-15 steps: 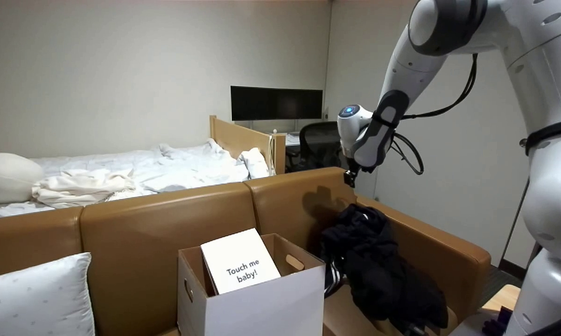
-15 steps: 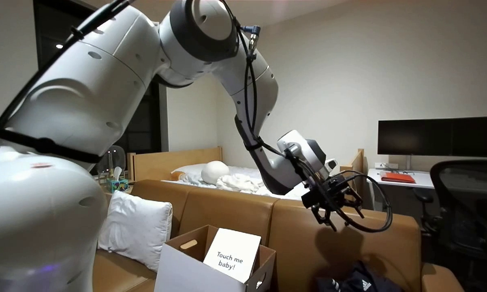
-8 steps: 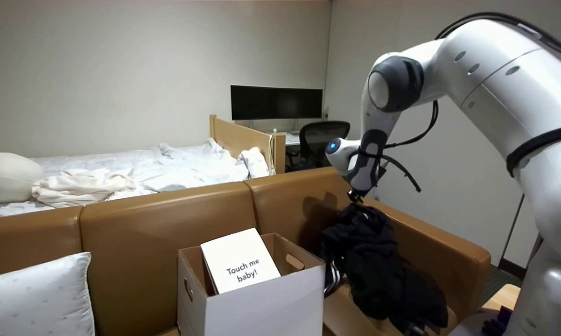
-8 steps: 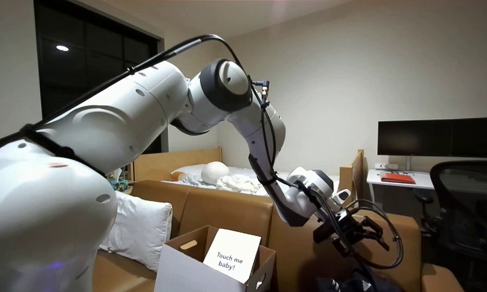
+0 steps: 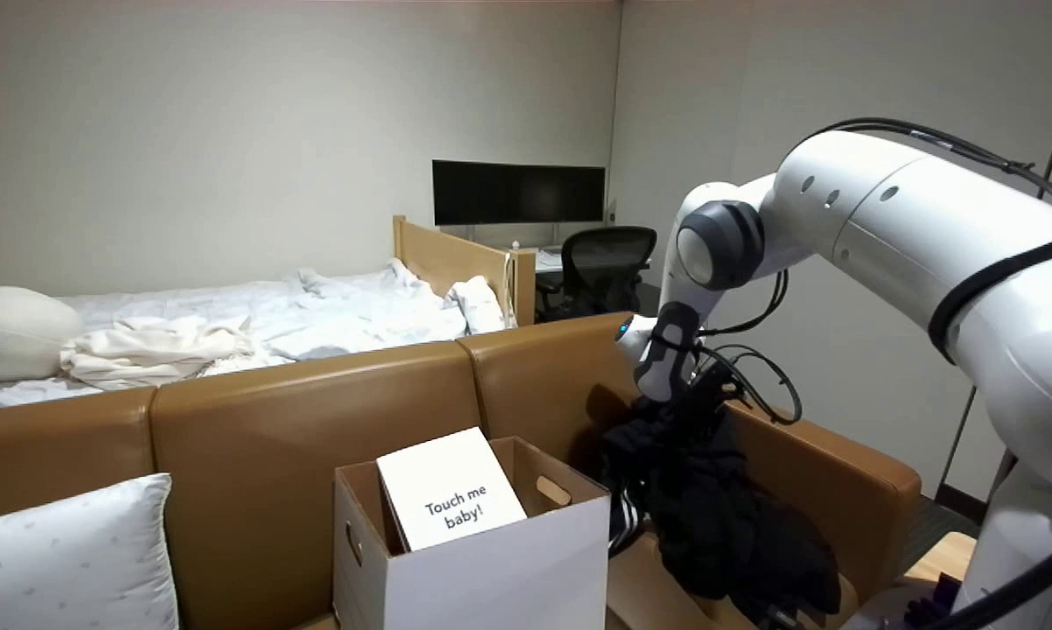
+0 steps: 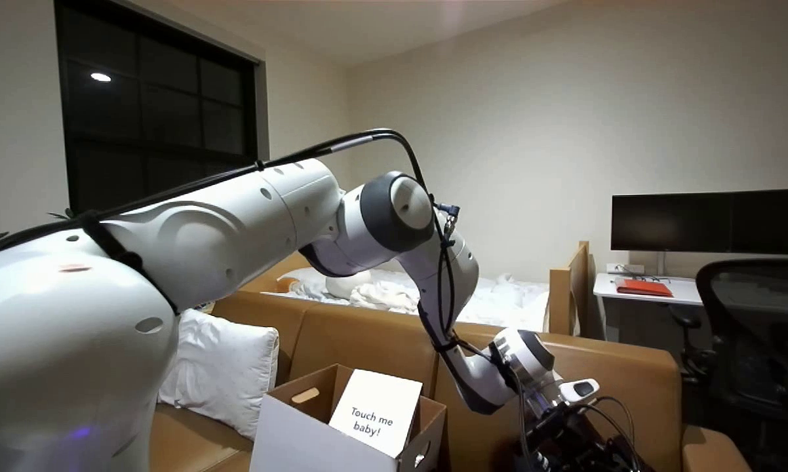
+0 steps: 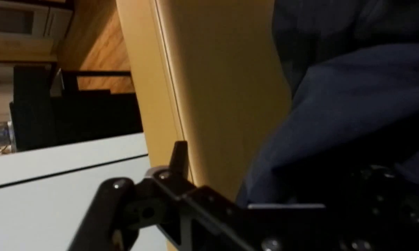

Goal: Put the jersey in the box

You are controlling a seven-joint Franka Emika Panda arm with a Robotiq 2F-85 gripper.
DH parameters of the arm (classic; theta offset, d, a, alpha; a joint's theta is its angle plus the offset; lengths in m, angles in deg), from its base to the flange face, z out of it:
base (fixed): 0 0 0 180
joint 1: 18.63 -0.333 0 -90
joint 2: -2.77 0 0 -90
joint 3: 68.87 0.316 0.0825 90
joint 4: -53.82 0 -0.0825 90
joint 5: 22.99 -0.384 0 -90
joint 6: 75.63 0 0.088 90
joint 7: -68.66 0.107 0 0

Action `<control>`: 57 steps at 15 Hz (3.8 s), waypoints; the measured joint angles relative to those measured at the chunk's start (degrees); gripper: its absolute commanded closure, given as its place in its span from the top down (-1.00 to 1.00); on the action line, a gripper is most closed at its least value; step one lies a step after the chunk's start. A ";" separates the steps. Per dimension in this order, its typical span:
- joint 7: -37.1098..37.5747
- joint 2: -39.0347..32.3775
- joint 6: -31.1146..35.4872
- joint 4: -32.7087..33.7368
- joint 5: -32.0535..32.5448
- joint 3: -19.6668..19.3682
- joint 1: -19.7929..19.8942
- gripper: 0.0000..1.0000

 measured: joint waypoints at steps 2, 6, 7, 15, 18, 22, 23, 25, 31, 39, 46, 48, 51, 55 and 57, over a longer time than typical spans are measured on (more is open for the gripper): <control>-3.46 -2.99 -5.08 4.53 -5.99 1.19 2.05 1.00; -7.21 -6.70 -9.93 11.48 -16.11 2.35 4.70 0.33; -7.20 -7.38 -10.35 12.66 -17.52 2.28 4.93 0.20; -6.07 -8.84 -10.51 18.21 -21.28 1.68 5.89 -0.85; -5.79 -8.38 -10.50 18.31 -21.28 1.69 5.84 -1.00; -5.62 -5.41 -10.44 16.13 -21.32 1.87 5.17 -0.98; -5.18 -4.04 -10.27 15.20 -21.32 1.93 4.74 -0.98; -3.74 -0.43 -9.78 13.55 -21.35 2.03 3.55 -0.98; 1.05 13.87 -5.74 9.16 -23.94 2.40 -0.26 -0.98; 9.90 26.76 0.67 12.43 -17.11 -1.49 -9.14 -0.99; 16.15 30.48 -3.83 24.03 -13.62 -6.51 -12.52 -0.96; 16.18 30.16 -3.85 24.04 -13.59 -6.58 -12.48 -0.99; 16.24 29.43 -3.70 24.50 -14.11 -6.36 -12.42 -0.99; 22.65 26.88 -7.09 36.02 -15.35 -3.94 -11.33 -0.99; 27.08 25.92 -10.85 42.40 -15.51 -3.30 -11.53 -0.99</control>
